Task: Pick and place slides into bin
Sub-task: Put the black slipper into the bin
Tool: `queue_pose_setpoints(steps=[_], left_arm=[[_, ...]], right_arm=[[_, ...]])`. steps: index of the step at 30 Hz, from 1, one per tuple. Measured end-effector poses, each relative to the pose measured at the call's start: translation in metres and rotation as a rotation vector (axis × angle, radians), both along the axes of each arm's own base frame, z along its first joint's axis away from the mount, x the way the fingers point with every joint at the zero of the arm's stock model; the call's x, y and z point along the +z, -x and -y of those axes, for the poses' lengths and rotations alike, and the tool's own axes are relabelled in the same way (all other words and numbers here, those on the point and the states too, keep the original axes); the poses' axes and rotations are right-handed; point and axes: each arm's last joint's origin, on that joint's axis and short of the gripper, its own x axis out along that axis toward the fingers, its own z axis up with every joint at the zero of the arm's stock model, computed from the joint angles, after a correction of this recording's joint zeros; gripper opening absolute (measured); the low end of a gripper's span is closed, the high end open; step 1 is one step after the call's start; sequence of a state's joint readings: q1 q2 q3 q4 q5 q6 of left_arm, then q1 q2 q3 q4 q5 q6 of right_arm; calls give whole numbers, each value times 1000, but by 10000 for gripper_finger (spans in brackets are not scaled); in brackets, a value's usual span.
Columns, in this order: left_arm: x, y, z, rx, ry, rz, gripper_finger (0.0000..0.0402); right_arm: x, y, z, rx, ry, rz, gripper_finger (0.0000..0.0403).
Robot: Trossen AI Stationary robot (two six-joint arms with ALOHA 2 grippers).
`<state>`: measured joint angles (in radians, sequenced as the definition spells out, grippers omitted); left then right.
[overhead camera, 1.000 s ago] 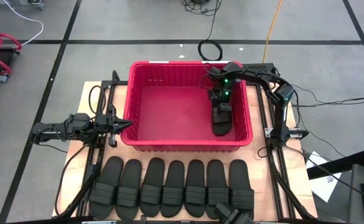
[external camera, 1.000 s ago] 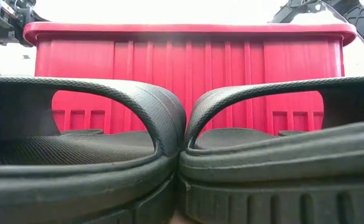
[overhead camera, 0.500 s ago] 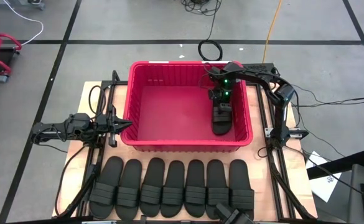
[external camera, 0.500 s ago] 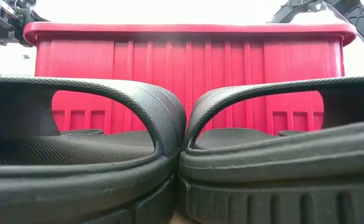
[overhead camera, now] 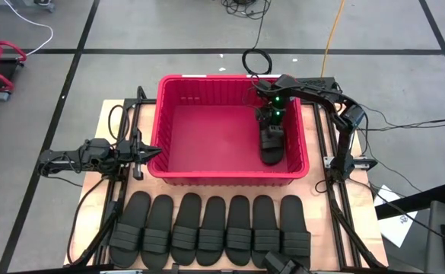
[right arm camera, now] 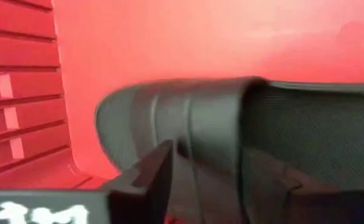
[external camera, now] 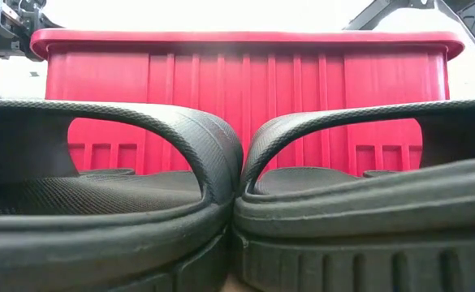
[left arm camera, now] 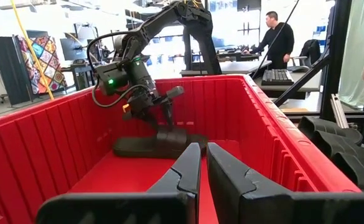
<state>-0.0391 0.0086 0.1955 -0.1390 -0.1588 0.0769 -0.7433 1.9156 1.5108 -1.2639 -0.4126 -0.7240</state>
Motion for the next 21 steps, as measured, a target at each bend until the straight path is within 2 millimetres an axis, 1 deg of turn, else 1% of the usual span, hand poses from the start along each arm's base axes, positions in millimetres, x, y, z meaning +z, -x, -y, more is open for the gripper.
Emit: queue_pose_setpoints(steps=[3,6,9,13,17,21], left_arm=[[0,0,0,0,0,0,31],[0,0,0,0,1,0,31],[0,0,0,0,1,0,31],[0,0,0,0,3,0,31],[0,0,0,0,3,1,31],[0,0,0,0,3,1,31]], right_arm=[[0,-1,-1,1,2,1,193],[0,-2,-2,16,27,-17,211],[-1,-4,-3,25,49,-36,219],[1,-2,-3,19,92,-82,217],[13,1,-6,12,128,-57,214],[33,3,-8,-26,190,18,213]])
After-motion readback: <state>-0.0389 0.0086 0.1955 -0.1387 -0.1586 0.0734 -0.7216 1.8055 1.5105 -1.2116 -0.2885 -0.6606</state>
